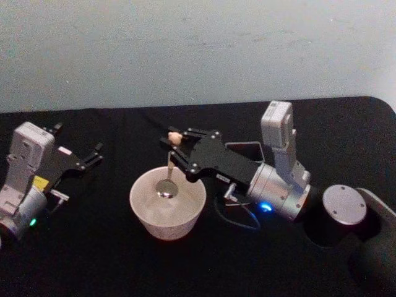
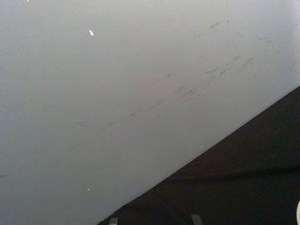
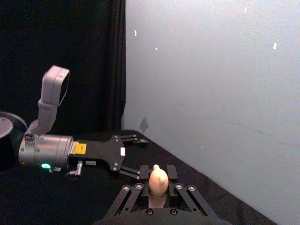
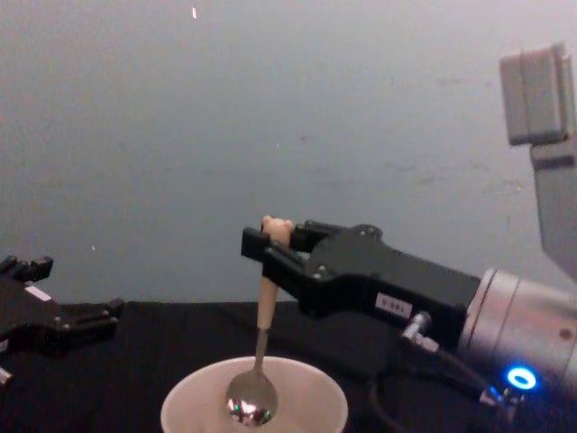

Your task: Pick up the stirring spoon with one hand, stir inside the cup, then place it back in its original position.

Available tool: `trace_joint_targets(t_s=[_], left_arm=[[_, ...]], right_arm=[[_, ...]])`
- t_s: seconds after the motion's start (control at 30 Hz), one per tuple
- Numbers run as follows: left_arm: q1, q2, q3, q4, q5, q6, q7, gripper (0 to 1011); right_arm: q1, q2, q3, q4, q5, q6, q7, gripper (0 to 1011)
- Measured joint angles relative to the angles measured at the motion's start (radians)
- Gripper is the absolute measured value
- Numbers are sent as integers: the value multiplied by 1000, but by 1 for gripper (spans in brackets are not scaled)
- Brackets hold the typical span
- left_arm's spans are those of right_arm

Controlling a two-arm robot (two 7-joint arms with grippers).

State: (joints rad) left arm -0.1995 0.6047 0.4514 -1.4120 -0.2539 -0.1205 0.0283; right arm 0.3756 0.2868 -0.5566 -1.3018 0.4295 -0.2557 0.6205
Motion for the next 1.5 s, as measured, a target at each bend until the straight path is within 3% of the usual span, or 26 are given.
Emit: trace_joint_targets(t_s=[0.3,0.67,0.93,1.2,1.5], left_arm=[[0,0,0,0,0,0,0,1001],[0,0,0,0,0,0,0,1001],[0,0,0,0,0,0,0,1001],[0,0,0,0,0,0,0,1001],[0,0,0,0,0,0,0,1001]], right_arm=[[28,-48,-10,116,-45,-52,16,214],[30,-60,6,140,-65,-62,14,214],[15,-44,23,112,-67,-59,13,214],[-34,3,38,32,-57,-47,23,215],[-77,39,16,-42,-40,-33,64,214]])
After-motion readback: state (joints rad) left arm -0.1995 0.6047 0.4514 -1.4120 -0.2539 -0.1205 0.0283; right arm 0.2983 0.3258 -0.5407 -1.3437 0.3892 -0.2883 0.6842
